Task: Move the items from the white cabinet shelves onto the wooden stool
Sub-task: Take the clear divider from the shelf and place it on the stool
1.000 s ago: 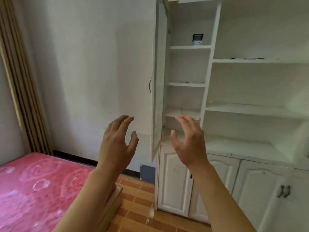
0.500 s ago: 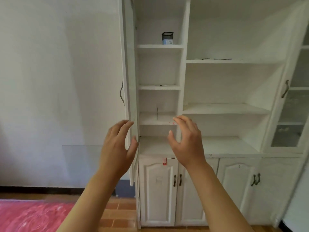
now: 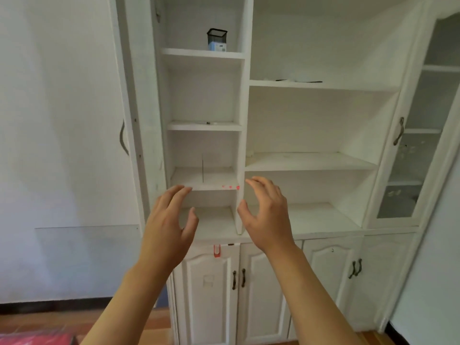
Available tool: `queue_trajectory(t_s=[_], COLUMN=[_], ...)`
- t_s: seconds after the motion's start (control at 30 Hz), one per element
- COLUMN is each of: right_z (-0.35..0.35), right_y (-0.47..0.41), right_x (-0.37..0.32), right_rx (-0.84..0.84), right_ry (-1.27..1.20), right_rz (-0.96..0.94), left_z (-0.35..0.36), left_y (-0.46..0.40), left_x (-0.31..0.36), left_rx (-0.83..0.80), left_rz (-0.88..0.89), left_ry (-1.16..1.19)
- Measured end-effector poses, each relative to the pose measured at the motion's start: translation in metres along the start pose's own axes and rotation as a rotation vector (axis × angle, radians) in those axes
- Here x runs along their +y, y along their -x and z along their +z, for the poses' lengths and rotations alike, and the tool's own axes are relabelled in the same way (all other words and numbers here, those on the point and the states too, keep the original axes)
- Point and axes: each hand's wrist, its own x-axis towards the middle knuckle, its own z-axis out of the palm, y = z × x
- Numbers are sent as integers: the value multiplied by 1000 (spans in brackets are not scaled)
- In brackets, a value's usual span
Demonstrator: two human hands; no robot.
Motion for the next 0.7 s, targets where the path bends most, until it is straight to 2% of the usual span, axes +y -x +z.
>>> queue_trajectory(t_s=[0.33, 0.7], right_z=[34, 93], right_y=[-68, -104], right_x=[122, 196], right_rx=[-53, -134], right_ry=[-83, -212], right_rz=[-17, -17], left_z=[106, 183], left_y=[-72, -105], left_x=[15, -9], left_rx=[33, 28], left_rz=[-49, -150], left_ry=[-84, -110])
